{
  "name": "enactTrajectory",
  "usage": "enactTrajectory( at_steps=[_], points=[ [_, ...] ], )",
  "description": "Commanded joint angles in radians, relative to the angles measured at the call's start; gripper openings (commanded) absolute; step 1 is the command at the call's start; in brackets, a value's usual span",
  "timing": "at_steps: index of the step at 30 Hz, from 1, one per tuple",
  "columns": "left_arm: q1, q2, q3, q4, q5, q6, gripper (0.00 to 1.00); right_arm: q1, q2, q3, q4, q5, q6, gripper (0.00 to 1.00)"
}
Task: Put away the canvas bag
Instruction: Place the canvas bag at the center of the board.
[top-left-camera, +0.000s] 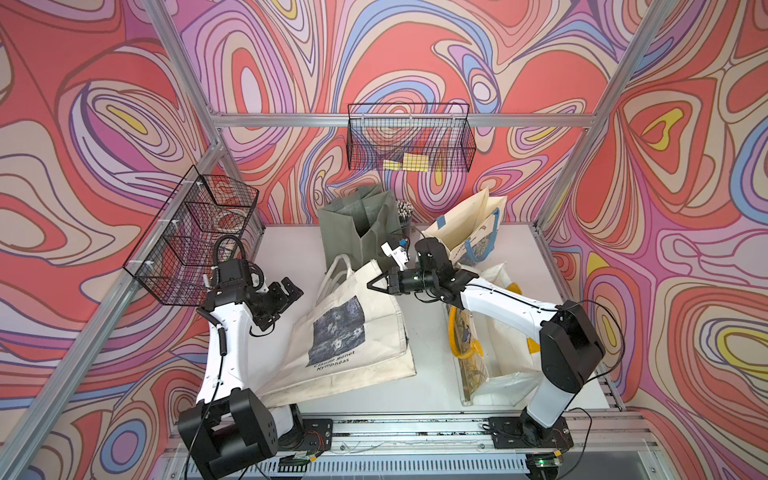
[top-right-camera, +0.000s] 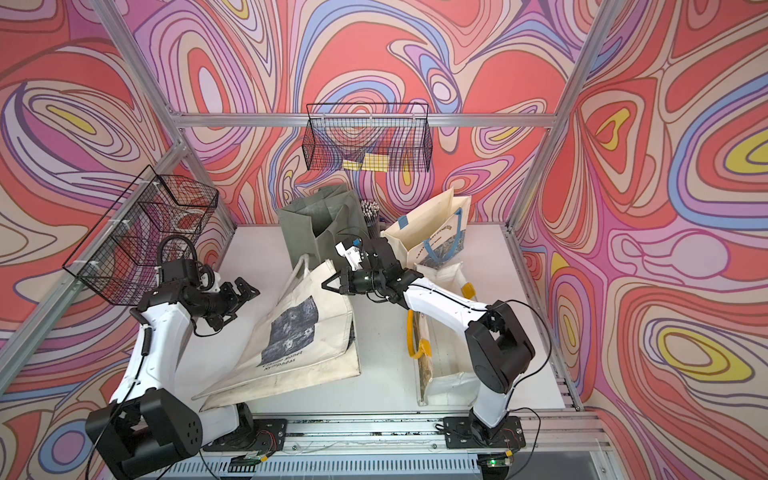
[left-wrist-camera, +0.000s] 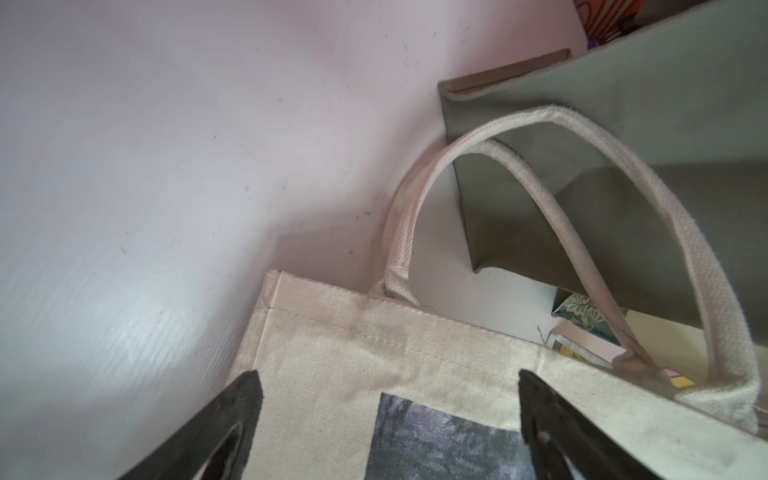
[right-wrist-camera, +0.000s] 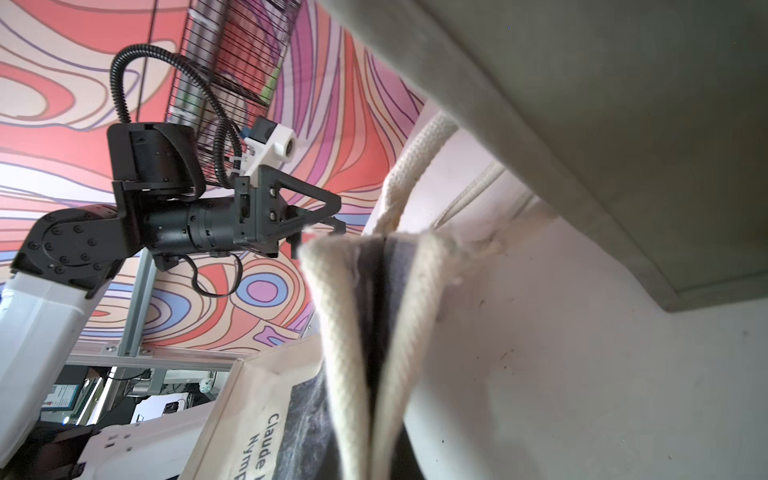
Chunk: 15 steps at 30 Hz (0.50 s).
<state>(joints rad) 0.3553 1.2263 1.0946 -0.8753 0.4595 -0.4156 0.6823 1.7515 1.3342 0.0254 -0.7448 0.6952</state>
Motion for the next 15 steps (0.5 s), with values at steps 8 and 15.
enactTrajectory(
  at_steps=[8, 15],
  points=[
    [-0.048, -0.012, 0.116, -0.084, -0.116, 0.098, 0.96, 0.013, 0.028, 0.175, 0.062, -0.017, -0.155, 0.00],
    [-0.118, -0.005, 0.161, -0.100, -0.232, 0.143, 0.97, 0.014, 0.132, 0.066, 0.187, 0.043, 0.089, 0.00]
  ],
)
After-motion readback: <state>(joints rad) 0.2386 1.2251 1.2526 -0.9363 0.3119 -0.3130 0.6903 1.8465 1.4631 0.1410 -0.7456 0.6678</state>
